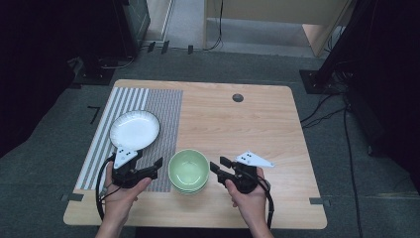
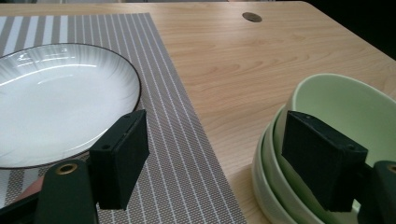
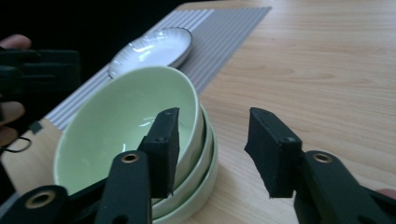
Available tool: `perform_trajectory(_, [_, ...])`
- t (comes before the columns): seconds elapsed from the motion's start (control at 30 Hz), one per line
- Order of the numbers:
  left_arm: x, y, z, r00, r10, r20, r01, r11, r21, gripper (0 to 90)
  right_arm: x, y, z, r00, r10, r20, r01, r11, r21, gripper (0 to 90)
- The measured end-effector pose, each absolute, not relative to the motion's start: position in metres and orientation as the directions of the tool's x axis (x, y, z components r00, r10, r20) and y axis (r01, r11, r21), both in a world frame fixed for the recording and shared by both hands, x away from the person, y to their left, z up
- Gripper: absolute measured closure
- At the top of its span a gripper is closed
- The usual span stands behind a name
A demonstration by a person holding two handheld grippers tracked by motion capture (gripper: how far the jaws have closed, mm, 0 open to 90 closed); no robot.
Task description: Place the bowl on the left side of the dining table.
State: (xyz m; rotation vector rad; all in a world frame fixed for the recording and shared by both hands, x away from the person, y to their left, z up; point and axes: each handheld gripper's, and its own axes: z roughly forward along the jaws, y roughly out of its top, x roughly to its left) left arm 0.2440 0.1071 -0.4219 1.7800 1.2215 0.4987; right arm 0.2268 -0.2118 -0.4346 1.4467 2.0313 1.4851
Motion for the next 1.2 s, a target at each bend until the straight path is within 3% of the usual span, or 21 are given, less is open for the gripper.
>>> perform_trajectory(0.2, [0.241, 0.102, -0.418, 0.446, 0.881, -0.159, 0.513, -0.106, 0.852, 23.5, 0.226, -0.204, -0.438, -0.474, 0.819, 0.322, 0.574, 0.011, 0.819, 59.2])
perform_trajectory(0.47, [0.239, 0.091, -0.418, 0.478, 0.86, -0.178, 0.521, -0.115, 0.846, 23.7, 0.225, -0.195, -0.441, -0.499, 0.807, 0.316, 0.584, 0.043, 0.811, 73.4])
perform_trajectory(0.8, [0.238, 0.076, -0.425, 0.509, 0.847, -0.154, 0.532, -0.169, 0.83, 26.8, 0.226, -0.19, -0.445, -0.503, 0.801, 0.324, 0.584, 0.039, 0.811, 78.4])
perform_trajectory(0.9, [0.238, 0.07, -0.429, 0.504, 0.854, -0.127, 0.537, -0.195, 0.821, 36.7, 0.227, -0.19, -0.445, -0.5, 0.802, 0.326, 0.582, 0.032, 0.812, 79.3])
perform_trajectory(1.0, [0.237, 0.067, -0.432, 0.521, 0.844, -0.127, 0.535, -0.207, 0.819, 54.6, 0.226, -0.188, -0.445, -0.496, 0.811, 0.311, 0.575, 0.038, 0.817, 79.7])
perform_trajectory(1.2, [0.24, 0.054, -0.432, 0.507, 0.86, -0.063, 0.545, -0.263, 0.796, 71.4, 0.225, -0.181, -0.444, -0.476, 0.842, 0.255, 0.549, 0.058, 0.834, 81.5])
